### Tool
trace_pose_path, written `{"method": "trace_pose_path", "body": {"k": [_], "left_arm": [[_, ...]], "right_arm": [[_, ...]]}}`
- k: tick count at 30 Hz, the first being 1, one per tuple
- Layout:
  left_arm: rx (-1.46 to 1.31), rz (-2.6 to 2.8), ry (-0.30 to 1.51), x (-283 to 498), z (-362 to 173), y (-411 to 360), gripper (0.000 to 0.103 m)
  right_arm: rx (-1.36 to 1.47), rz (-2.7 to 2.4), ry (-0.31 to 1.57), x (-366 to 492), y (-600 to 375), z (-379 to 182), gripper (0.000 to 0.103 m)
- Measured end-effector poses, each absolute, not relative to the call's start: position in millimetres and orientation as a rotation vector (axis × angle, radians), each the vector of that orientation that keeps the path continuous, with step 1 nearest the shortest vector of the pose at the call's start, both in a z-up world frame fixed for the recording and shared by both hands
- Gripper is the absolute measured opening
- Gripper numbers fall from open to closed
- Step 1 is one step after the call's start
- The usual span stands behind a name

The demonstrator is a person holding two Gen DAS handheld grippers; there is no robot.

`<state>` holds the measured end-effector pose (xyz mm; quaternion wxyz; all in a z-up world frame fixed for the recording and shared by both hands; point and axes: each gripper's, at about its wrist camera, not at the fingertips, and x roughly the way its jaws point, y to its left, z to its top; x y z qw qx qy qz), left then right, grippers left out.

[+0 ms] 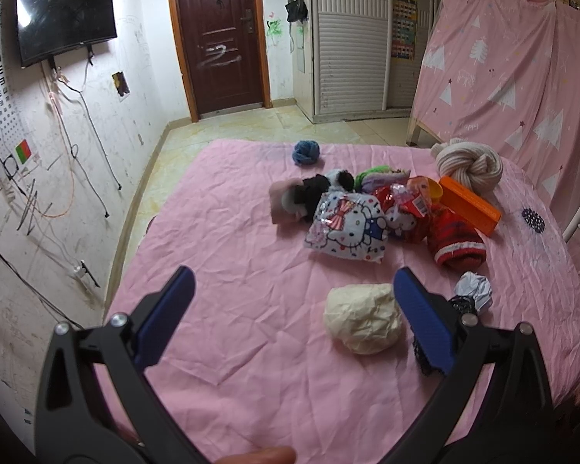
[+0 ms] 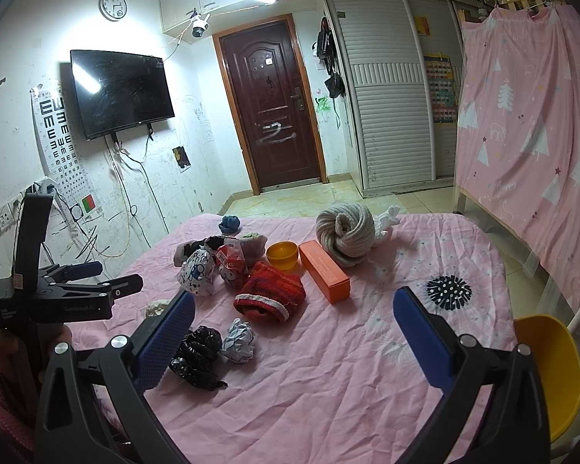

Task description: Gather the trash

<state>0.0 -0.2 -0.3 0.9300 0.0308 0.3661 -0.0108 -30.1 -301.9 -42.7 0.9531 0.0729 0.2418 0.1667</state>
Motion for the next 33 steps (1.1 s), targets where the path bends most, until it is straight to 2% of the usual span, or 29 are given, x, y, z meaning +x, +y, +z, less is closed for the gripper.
{"method": "trace_pose_path", "body": {"k": [33], "left_arm": [[0.064,-0.022,0.753,0.2,-0.4,-0.3,0.099]], "right_arm": [[0.147,0.34,0.494,-30.3,-299.3,-44.2,0.096]]}}
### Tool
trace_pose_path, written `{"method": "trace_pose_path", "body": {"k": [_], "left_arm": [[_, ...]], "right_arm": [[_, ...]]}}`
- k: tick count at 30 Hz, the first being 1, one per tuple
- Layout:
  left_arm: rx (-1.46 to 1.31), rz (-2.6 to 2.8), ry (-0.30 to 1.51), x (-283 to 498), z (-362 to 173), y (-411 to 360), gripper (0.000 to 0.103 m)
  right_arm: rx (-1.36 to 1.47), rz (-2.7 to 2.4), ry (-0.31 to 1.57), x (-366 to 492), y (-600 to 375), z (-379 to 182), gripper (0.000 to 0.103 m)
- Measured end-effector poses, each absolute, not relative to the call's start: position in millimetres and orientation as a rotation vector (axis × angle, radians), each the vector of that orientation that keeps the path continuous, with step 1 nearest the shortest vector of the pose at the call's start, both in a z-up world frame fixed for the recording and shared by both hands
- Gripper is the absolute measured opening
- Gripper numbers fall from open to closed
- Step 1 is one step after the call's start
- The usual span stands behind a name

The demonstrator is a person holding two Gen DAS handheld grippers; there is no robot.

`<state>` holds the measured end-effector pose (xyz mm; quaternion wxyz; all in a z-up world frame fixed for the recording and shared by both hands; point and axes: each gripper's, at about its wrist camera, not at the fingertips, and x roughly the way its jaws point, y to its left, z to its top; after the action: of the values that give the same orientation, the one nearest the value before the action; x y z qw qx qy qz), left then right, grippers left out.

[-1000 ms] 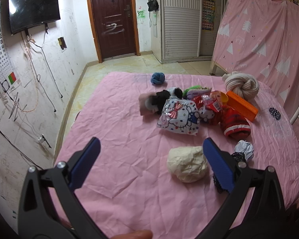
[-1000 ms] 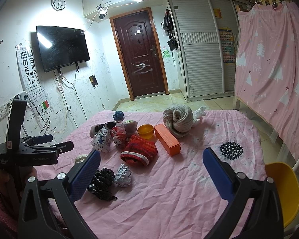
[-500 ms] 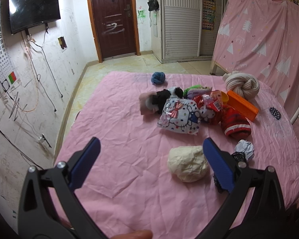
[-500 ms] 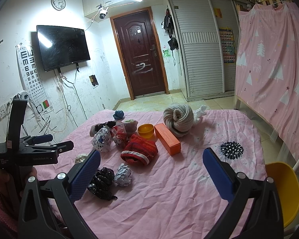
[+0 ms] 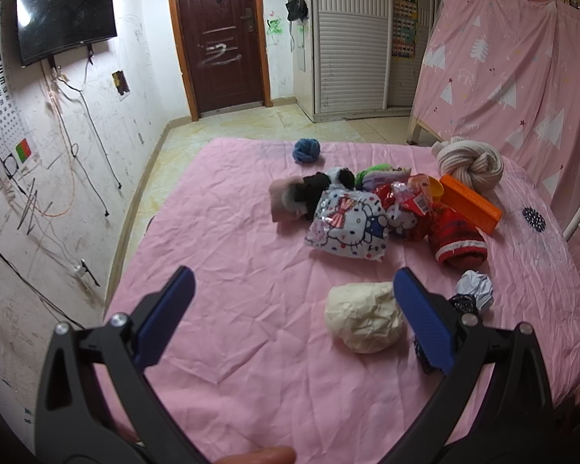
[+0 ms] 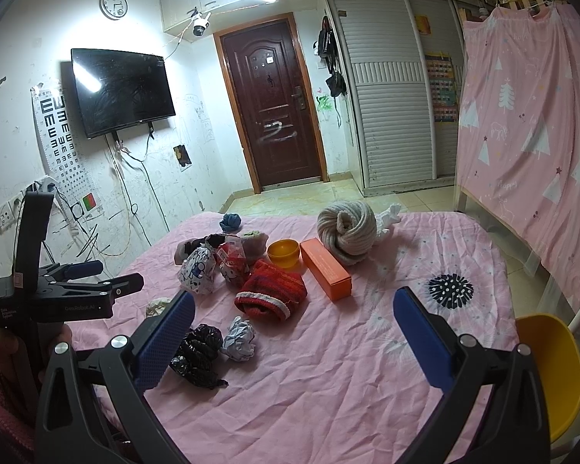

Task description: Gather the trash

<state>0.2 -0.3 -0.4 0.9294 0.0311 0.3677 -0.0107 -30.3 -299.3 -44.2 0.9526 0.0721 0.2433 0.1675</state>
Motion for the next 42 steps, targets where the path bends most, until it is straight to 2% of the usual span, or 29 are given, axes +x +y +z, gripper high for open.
{"method": "trace_pose_path", "body": {"k": [14,20,29,37,40,42], "left_arm": [[0.067,-0.031,0.771,0.3,-2.2,-0.7,0.099],[0.073,-0.074,0.838,6.1,-26.2,-7.8,0.098],[0.078,-0.232,0.86,1.1,-29.8,-22.1,0.098],[0.032,-0.159,0.923,25.7,-43.7,-4.0,0.096],[0.011,-0.199,0.936,29.9,-43.6,-4.5,0.09],[0.023,-0.222,0.937,30.7,-43.2,-9.3,0.082]], "right_arm": [[0.146,0.346,0.504,-30.6,-298.0,-47.2,0.096],[0.176,0.398,0.551,-29.8,-299.9,-56.9,0.096],[0.169,0.512,0.639,-19.2,-287.5,-69.3,0.096],[0.158,0.672,0.695,-16.8,-265.0,-75.7,0.095],[0.166,0.76,0.712,-17.3,-253.7,-74.7,0.093],[0.146,0.787,0.728,-17.9,-243.2,-75.0,0.078]]}}
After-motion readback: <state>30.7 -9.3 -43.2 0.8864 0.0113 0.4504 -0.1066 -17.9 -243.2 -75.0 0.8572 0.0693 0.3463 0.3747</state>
